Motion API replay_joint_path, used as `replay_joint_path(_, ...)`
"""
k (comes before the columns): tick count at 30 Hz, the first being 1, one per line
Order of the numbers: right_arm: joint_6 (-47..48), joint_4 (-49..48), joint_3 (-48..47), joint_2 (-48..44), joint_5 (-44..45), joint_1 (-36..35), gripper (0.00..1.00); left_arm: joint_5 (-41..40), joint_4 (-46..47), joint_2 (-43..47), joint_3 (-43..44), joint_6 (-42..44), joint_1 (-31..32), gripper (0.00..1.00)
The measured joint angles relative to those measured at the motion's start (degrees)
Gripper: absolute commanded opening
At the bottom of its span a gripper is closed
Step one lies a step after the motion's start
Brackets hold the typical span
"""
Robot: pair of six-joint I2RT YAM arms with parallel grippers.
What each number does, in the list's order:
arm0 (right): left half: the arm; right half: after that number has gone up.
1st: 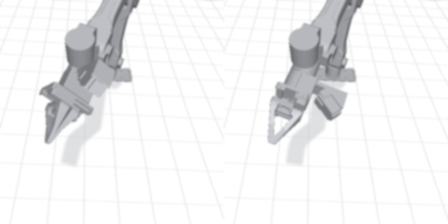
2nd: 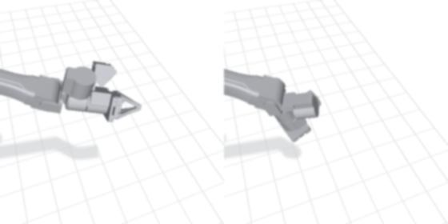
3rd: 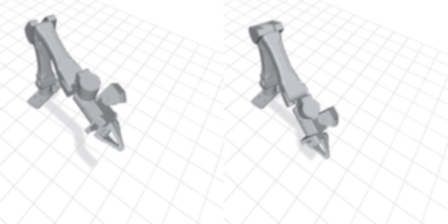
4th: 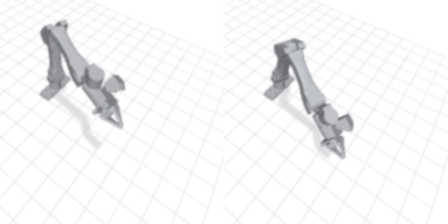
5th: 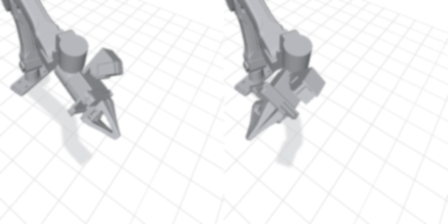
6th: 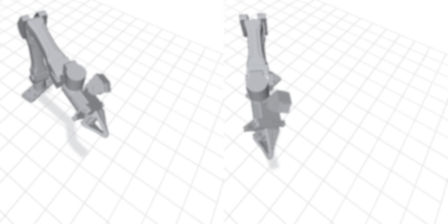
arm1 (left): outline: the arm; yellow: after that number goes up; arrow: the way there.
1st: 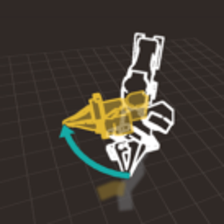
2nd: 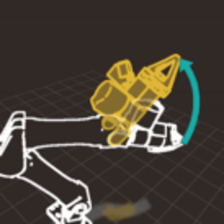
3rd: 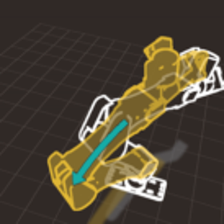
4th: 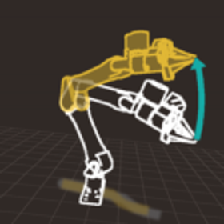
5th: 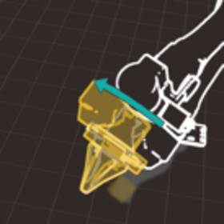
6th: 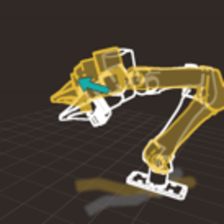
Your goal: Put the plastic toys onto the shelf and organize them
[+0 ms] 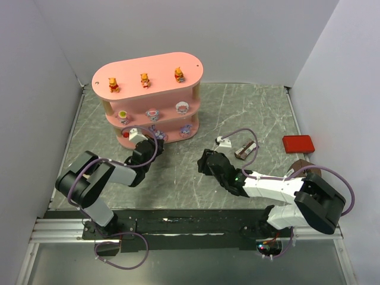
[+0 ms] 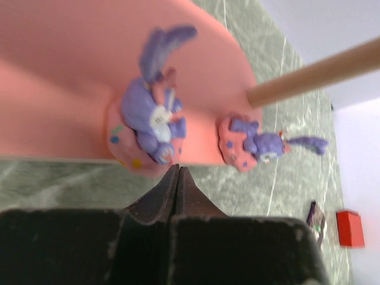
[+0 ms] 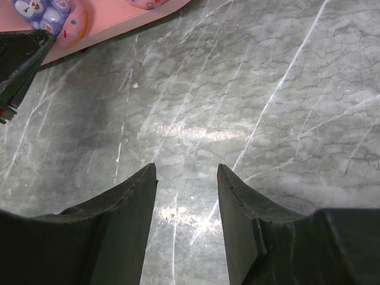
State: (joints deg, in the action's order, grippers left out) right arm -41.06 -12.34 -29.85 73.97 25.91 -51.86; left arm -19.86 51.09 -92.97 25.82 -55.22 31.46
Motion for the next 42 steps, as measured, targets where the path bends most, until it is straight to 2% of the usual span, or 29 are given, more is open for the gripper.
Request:
replay_joint_path(13, -0.04, 0.0, 0.0, 0.04, 0.0, 0.0, 0.52, -3.43, 6.69, -0.72, -3.85, -0.02, -0.68, 0.01)
replay_joint_path(18, 0.0, -0.2, 0.0, 0.22, -0.07, 0.0, 0.51, -4.15, 8.35, -0.63, -5.44, -0.26, 0.96, 0.01)
replay_joint_path(23, 0.0, -0.57, 0.0, 0.79, -0.17, 0.0, 0.51, -4.46, 12.15, -1.53, -6.8, -3.67, 2.64, 0.01)
replay_joint_path(30, 0.0, -0.92, 0.37, 0.85, -0.46, 0.0, 0.51, -5.99, 19.74, -9.14, -7.87, -10.97, 2.91, 0.01)
replay_joint_path(34, 0.0, -1.18, 0.72, 0.85, -0.5, 0.0, 0.51, -6.19, 20.76, -12.85, -7.82, -13.9, 2.91, 0.01)
replay_joint_path(42, -0.02, -1.38, 2.19, 0.83, -0.44, 0.07, 0.5, -6.88, 22.05, -13.86, -7.02, -16.0, 2.93, 0.01)
